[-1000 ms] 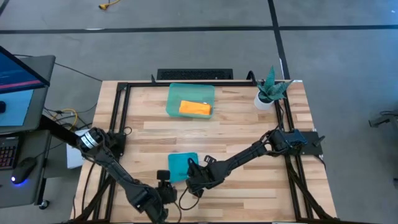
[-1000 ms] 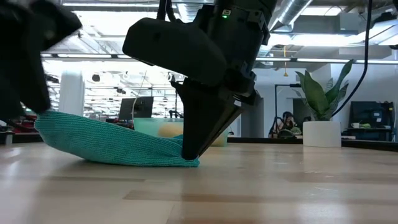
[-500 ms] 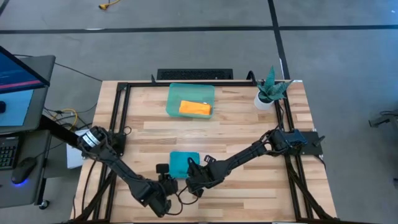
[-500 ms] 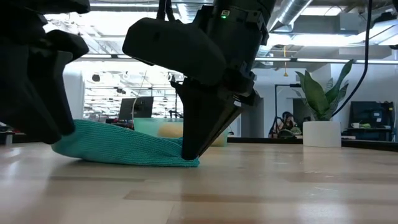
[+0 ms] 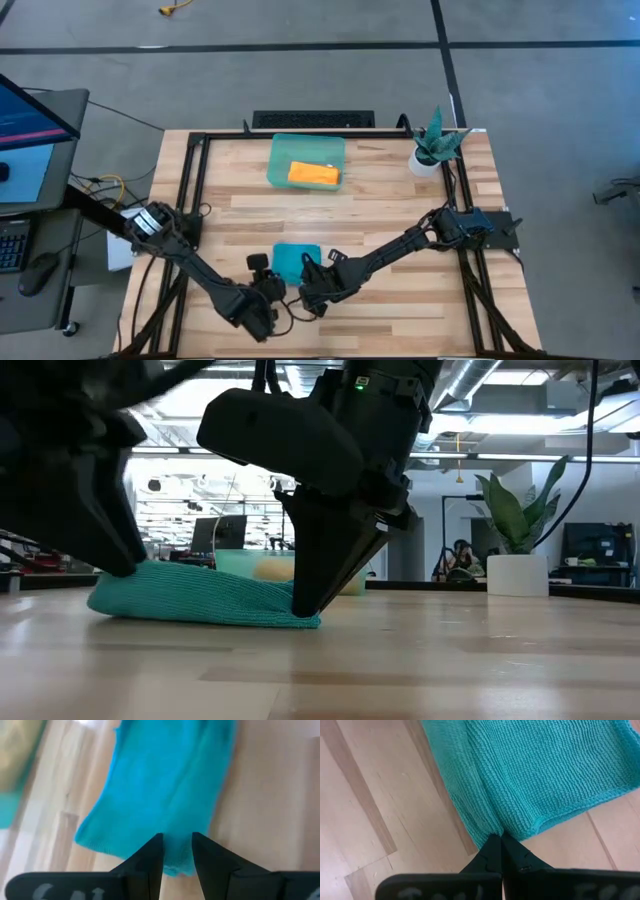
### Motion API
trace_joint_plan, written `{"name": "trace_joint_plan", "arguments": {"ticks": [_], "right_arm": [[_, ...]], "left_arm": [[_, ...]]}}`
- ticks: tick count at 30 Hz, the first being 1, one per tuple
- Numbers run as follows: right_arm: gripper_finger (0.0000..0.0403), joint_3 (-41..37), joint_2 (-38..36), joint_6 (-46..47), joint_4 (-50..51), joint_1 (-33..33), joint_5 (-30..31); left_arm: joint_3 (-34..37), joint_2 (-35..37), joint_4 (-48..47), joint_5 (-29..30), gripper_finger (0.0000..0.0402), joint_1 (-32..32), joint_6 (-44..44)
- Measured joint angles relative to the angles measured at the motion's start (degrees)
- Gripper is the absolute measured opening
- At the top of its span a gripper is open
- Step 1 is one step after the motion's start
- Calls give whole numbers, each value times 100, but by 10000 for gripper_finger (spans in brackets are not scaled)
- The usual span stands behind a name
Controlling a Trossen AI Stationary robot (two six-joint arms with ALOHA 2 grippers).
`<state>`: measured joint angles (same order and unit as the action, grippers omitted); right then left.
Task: Roll microfiber towels into tight, uniform cylinder then place into a basket
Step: Roll the blue microfiber towel
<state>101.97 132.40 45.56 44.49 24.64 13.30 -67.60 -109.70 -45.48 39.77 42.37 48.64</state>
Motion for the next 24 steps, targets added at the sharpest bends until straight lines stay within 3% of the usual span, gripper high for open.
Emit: {"name": "trace_joint_plan", "arguments": {"ticks": [14,24], "right_arm": [[12,0,2,-144,-4,7,-4],[92,-5,9,-452,-132,-114,-213]], "left_arm": [[695,34,738,-379,96,-258,140],[660,22,775,-523,96,-249,167]]}}
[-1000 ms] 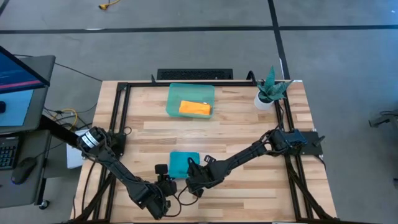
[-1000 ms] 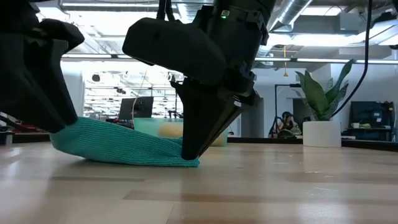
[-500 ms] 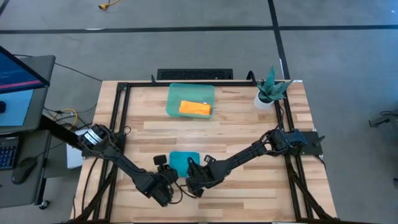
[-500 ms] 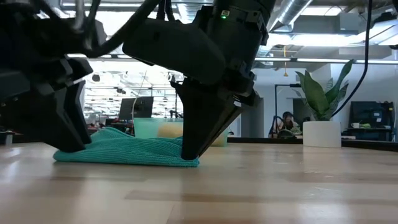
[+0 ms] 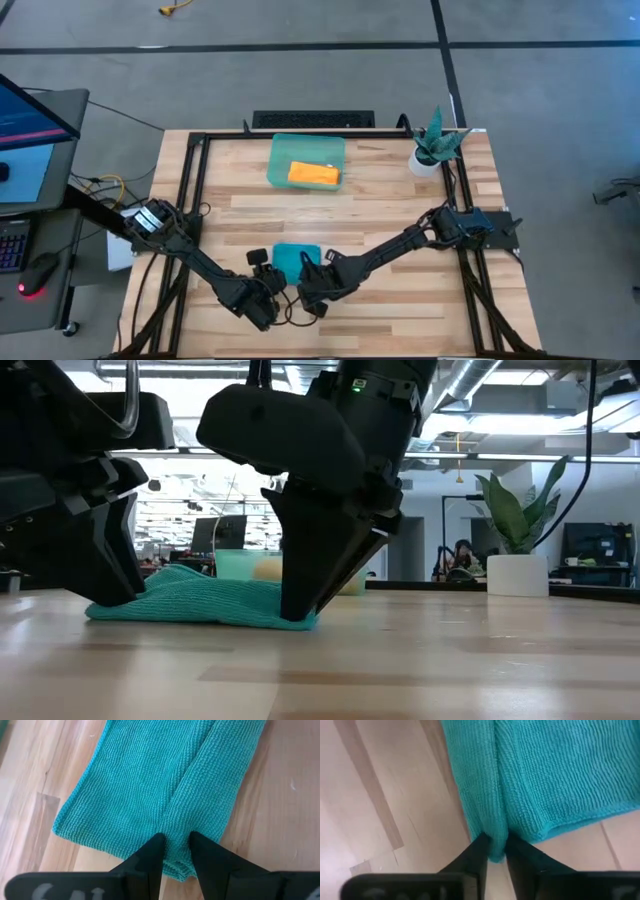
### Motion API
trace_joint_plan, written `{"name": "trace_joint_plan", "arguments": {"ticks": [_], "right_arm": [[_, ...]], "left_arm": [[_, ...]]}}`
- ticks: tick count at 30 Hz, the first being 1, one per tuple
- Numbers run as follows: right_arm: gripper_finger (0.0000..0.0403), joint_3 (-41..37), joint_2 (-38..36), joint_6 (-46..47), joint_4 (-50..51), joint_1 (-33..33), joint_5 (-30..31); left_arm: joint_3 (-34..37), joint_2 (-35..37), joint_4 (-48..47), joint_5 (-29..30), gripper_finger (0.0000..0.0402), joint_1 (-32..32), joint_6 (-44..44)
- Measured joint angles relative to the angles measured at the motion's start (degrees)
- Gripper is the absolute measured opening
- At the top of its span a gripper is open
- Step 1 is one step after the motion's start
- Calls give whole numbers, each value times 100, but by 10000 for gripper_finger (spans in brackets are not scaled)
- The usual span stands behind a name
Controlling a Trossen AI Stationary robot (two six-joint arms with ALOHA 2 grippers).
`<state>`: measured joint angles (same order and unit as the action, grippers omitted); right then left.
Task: Roll microfiber towels into tight, uniform cylinder then place into a basket
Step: Roll the blue microfiber towel
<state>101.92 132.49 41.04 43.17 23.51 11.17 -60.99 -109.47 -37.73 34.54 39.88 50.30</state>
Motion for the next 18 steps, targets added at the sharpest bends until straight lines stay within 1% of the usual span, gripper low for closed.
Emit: {"name": "trace_joint_plan", "arguments": {"ticks": [3,6,8,10,13,18], "right_arm": [[113,71,-3,-105,156,-40,-153],[124,278,-35,-107,806,-87,-196],[127,470,-53,-110,1195,-71,146],[127,610,-174,-115,1701,23,671],[124,701,-386,-242,2099,234,1401],[121,683,-577,-933,2055,850,2518]], "left_arm": [[0,-4,9,-6,96,0,32],[0,-6,12,-19,96,0,44],[0,-6,21,-28,96,0,52],[2,-9,34,-23,96,3,56],[6,-17,68,12,96,28,57],[4,-21,96,44,96,61,57]]}}
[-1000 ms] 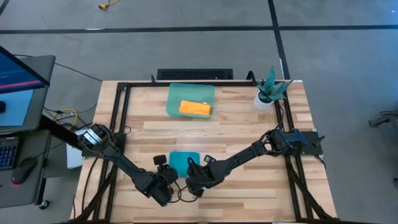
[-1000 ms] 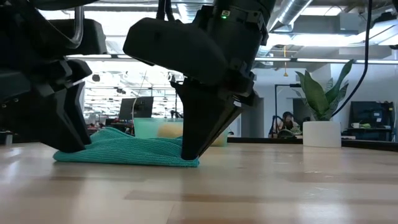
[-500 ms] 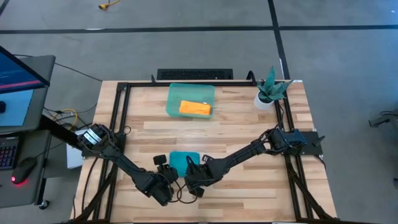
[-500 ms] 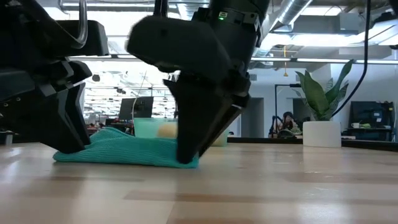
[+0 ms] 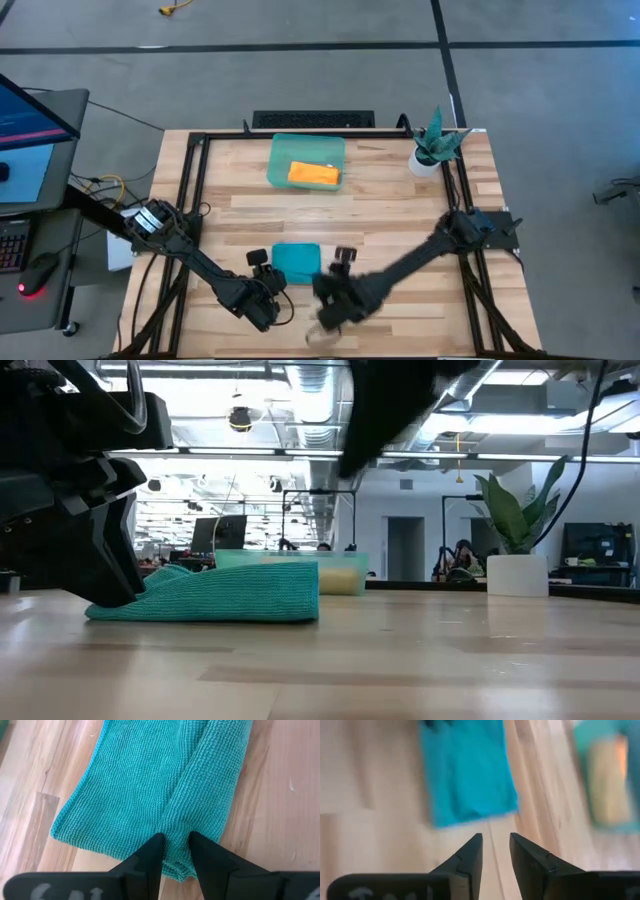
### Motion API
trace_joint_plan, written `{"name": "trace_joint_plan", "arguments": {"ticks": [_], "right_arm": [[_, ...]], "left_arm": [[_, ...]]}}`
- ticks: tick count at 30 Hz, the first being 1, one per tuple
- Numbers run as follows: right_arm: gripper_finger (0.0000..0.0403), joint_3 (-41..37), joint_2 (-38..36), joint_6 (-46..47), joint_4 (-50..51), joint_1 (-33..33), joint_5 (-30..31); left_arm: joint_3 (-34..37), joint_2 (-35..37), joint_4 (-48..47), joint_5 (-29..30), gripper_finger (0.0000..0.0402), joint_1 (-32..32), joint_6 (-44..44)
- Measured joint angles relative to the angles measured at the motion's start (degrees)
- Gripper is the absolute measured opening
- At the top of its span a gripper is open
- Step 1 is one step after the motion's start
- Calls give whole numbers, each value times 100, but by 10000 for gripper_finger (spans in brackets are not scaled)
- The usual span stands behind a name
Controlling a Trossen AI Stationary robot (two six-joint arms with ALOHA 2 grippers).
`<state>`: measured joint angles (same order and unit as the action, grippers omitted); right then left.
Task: Roll microfiber towels into tight, uniform cylinder then place into a basket
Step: Roll the blue microfiber towel
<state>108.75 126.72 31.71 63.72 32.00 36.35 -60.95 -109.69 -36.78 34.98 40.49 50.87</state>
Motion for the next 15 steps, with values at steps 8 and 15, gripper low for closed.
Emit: {"name": "trace_joint_plan", "arguments": {"ticks": [8,15], "right_arm": [[123,-655,22,-1607,-1761,611,536],[124,-994,17,-2632,-2685,537,-82]], "left_arm": [[-2,-2,10,-4,96,0,45],[-2,-2,15,-3,96,2,76]]}}
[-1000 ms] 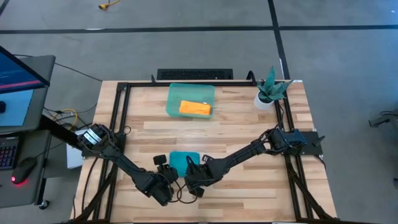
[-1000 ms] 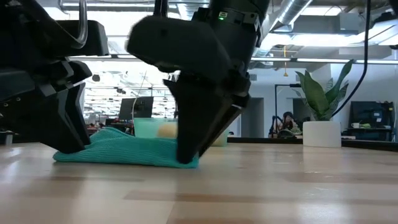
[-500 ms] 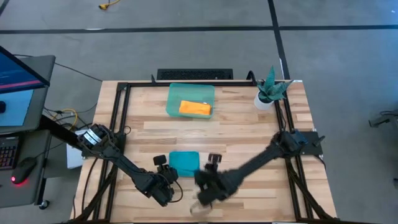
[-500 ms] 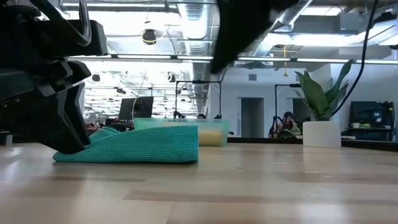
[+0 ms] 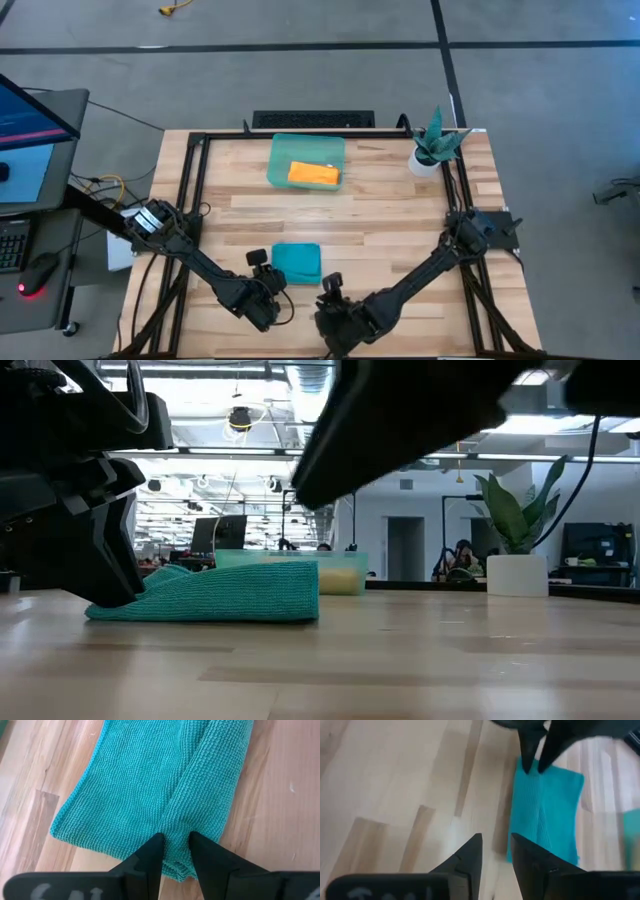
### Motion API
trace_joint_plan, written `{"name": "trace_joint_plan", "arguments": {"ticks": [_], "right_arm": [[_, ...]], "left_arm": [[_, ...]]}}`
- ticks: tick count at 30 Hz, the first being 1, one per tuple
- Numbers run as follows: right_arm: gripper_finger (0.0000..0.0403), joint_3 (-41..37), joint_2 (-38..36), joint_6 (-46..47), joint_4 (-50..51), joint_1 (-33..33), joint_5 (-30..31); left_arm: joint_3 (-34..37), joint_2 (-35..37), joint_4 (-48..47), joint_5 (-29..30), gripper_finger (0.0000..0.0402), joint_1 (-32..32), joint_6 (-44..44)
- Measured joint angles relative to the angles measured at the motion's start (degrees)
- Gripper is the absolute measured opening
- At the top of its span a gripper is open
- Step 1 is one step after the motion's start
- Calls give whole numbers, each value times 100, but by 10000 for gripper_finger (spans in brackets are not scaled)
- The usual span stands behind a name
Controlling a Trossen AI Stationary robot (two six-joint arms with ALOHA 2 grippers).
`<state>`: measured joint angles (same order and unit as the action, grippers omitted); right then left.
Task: Roll microfiber towels into tight, uniform cylinder then place into a basket
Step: Roll the blue microfiber towel
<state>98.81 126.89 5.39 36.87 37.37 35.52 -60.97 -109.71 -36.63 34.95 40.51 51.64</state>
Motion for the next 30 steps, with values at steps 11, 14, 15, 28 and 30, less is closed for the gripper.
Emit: {"name": "trace_joint_plan", "arguments": {"ticks": [11,14,15,28,30], "right_arm": [[186,-536,-4,-581,-911,-242,-274],[201,-617,-4,-555,-938,-303,-273],[204,-648,-4,-551,-951,-322,-275],[201,-842,-4,-530,-1216,-728,-466],[201,-842,-4,-418,-1212,-799,-578]], "left_arm": [[0,0,8,-1,96,0,-4],[-2,0,12,-1,96,0,-4],[-2,0,11,-1,96,0,-4],[-2,-2,12,1,96,0,-4],[-2,-2,12,1,96,0,-4]]}}
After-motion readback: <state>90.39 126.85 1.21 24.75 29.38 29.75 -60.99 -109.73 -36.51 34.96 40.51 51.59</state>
